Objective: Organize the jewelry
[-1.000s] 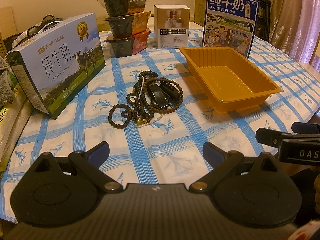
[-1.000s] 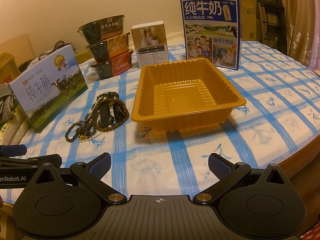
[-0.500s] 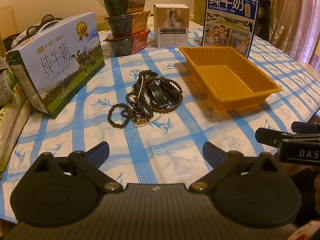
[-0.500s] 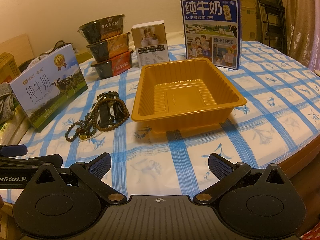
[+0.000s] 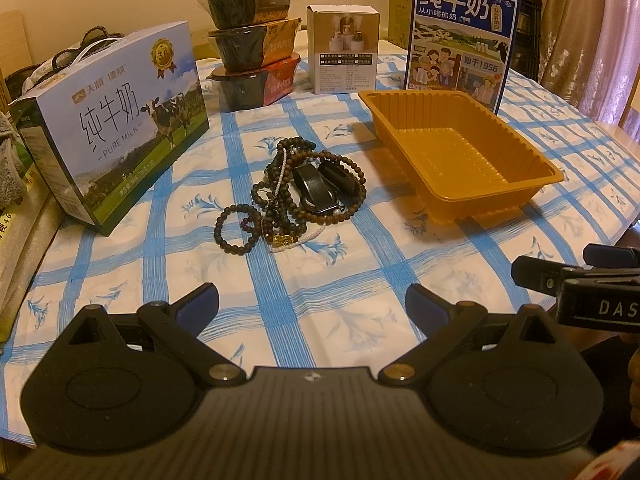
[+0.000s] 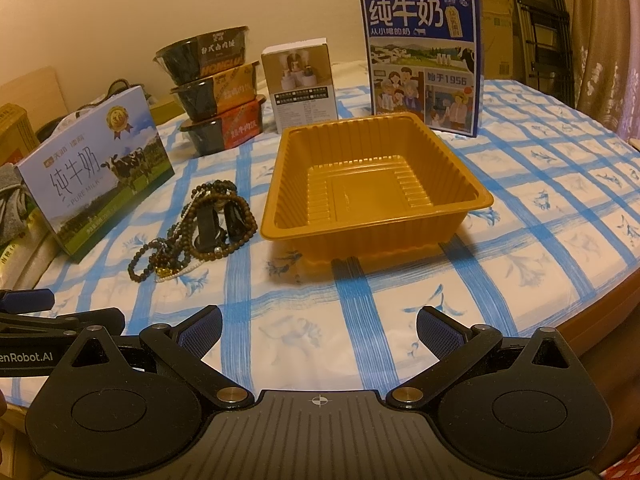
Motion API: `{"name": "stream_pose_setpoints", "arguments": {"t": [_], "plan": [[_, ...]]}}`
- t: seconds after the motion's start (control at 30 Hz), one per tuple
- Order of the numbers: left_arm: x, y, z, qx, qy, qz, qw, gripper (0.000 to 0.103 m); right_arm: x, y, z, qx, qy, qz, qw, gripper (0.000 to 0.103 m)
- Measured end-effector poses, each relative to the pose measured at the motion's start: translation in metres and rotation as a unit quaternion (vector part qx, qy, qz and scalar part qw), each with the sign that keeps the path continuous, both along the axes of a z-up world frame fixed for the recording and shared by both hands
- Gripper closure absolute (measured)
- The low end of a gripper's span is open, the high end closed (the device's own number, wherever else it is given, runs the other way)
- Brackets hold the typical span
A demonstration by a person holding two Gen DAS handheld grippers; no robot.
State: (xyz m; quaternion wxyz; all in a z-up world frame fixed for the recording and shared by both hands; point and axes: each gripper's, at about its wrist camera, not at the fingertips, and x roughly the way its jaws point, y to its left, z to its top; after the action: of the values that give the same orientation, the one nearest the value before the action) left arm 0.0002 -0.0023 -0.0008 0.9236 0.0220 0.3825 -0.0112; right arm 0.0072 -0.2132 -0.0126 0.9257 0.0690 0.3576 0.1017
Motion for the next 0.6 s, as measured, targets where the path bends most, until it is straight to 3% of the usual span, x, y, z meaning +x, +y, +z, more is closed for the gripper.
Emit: {"name": "stream_pose_setpoints", "arguments": {"t": [0.23,0.27,0.6], "plan": [[0.004,0.002,-0.009,-0.003,0.002,0.001,1.0,0.004,0.007,-0.004,-0.007,-0.006,-0.009,-0.013,1.0,0.0],[0.008,0.003,-0.019,-0.004,0.002,0.003,1.0,0.004,0.008,-0.007,-0.007,-0.007,-0.012,-0.017,1.0,0.0],[0.036,0.008,-0.023,-0.004,-0.002,0.002,1.0,0.004,0.036,-0.048,-0.02,0.009,-0.055,-0.075,0.996,0.0]]}}
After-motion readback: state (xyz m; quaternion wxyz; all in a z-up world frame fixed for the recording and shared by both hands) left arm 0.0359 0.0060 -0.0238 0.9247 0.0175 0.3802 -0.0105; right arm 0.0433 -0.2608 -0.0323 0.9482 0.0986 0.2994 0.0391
